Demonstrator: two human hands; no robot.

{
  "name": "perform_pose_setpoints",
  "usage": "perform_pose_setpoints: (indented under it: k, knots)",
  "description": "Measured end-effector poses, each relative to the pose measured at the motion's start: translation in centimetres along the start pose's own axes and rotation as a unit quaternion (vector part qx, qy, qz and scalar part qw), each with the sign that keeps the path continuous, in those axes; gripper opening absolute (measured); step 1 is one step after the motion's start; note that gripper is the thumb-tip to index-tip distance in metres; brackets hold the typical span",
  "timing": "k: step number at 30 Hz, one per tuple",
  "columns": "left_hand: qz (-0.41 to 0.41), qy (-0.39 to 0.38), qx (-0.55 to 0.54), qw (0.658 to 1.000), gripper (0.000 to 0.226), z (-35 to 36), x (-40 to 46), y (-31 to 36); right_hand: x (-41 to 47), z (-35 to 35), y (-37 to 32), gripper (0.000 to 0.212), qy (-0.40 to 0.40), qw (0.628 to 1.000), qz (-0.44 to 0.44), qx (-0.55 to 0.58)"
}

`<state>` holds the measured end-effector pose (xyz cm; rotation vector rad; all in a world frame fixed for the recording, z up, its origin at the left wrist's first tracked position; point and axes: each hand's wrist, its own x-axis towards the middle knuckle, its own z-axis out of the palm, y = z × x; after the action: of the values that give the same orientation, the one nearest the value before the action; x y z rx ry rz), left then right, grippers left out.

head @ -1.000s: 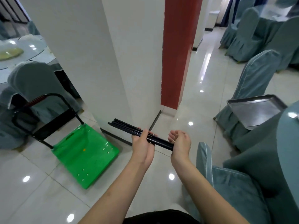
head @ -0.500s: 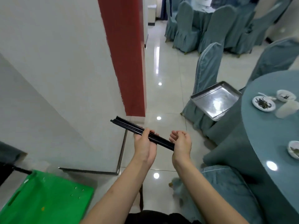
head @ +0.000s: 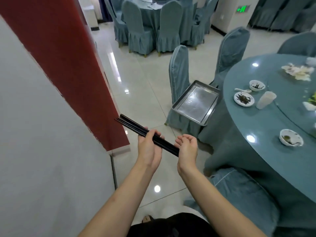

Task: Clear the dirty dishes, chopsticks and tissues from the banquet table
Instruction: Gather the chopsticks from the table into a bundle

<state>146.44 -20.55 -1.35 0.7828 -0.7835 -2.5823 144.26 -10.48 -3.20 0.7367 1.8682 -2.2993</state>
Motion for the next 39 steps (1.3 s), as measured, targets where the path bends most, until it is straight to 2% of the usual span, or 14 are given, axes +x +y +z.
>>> perform_pose_setpoints:
  k: [14, 17, 20, 24, 28, 33, 39]
  knots:
    - [-0.046, -0.043, 0.065, 0.996, 0.027, 8.1, 14.5, -1.9, 13.5, 6.2, -2.6, 0.015, 0.09, 0.994, -0.05, 0.036]
    - [-0.059, -0.04, 0.073, 0.995, 0.022, 11.0, 18.4, -2.9, 18.0, 7.5, -4.6, 0.019, 0.108, 0.992, -0.054, 0.047]
    - [-0.078, -0.039, 0.078, 0.993, 0.015, 14.7, 22.1, -4.6, 22.3, 7.8, -6.9, 0.014, 0.129, 0.989, -0.058, 0.045]
    - [-0.119, -0.077, 0.085, 0.986, 0.007, 18.9, 24.9, -8.0, 27.2, 7.0, -8.6, 0.017, 0.159, 0.984, -0.064, 0.053]
    - [-0.161, -0.118, 0.122, 0.972, 0.012, 22.6, 26.1, -12.1, 30.7, 4.8, -10.0, 0.019, 0.209, 0.974, -0.069, 0.061]
    - [-0.213, -0.156, 0.167, 0.95, 0.028, 26.6, 27.2, -16.7, 34.3, 1.4, -11.7, 0.019, 0.278, 0.955, -0.064, 0.084]
    - [-0.275, -0.2, 0.231, 0.912, 0.027, 31.3, 29.9, -21.6, 38.4, -1.5, -12.9, 0.008, 0.313, 0.944, -0.027, 0.101]
